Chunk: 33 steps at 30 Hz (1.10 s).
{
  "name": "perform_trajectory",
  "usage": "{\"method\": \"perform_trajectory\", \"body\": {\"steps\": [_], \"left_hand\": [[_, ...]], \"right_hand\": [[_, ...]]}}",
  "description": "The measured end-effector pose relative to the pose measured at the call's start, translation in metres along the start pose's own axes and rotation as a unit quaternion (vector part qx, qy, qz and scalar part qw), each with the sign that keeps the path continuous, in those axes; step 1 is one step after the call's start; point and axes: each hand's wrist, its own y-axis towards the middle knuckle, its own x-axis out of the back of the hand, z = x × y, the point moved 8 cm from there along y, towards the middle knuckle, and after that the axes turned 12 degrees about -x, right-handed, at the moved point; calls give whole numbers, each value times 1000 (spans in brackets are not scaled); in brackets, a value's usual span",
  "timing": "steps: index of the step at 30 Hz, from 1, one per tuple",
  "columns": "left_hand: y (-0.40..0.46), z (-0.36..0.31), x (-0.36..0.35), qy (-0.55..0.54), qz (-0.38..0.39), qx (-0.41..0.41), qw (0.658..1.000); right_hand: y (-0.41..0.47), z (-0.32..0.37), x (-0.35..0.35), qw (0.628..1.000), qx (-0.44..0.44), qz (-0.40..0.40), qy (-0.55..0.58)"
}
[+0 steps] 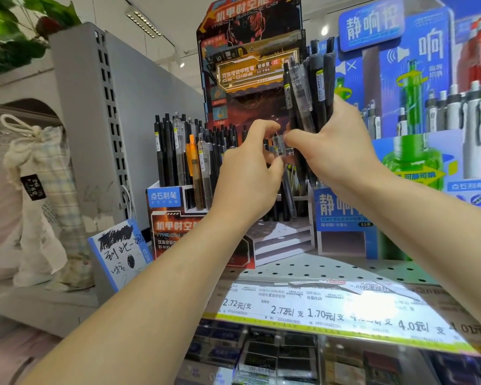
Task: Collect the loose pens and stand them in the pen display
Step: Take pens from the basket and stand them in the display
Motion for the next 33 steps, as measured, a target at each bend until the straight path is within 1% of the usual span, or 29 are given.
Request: {"method": "perform_trajectory", "body": {"steps": [5,7,10,17,19,21,23,24,26,28,30,33], "left_hand": [[0,1,0,1,5,6,1000],[-1,-1,-4,25,22,-4,999],[-1,-3,-11,48,65,-10,997],[-3,4,-32,39,204,48,977],[-3,7,-36,40,227,67,971],[-4,8,-37,27,230,80,969],[-3,9,-33,-11,198,92,976],[-1,10,-27,-37,160,97,982],[3,11,-10,-74,59,93,991],[2,4,3,-93,-14,57,994],[-2,-7,10,-113,-47,13,992],[-2,-7,16,-138,-94,3,986]], "right_hand": [[-2,0,-1,1000,4,10,5],[-2,-1,0,1000,2,12,10],[-2,-1,-1,1000,0,17,20],[2,-6,-3,999,-20,31,25],[4,-7,-3,998,-18,40,37],[3,-6,-4,998,-14,49,47],[4,-6,-5,997,-10,53,51],[4,-6,-5,997,-9,53,51],[4,-6,-5,997,-7,54,52],[3,-5,-8,996,-1,71,48],[2,-3,-14,995,15,96,15],[3,-4,-19,991,13,130,-2]]}}
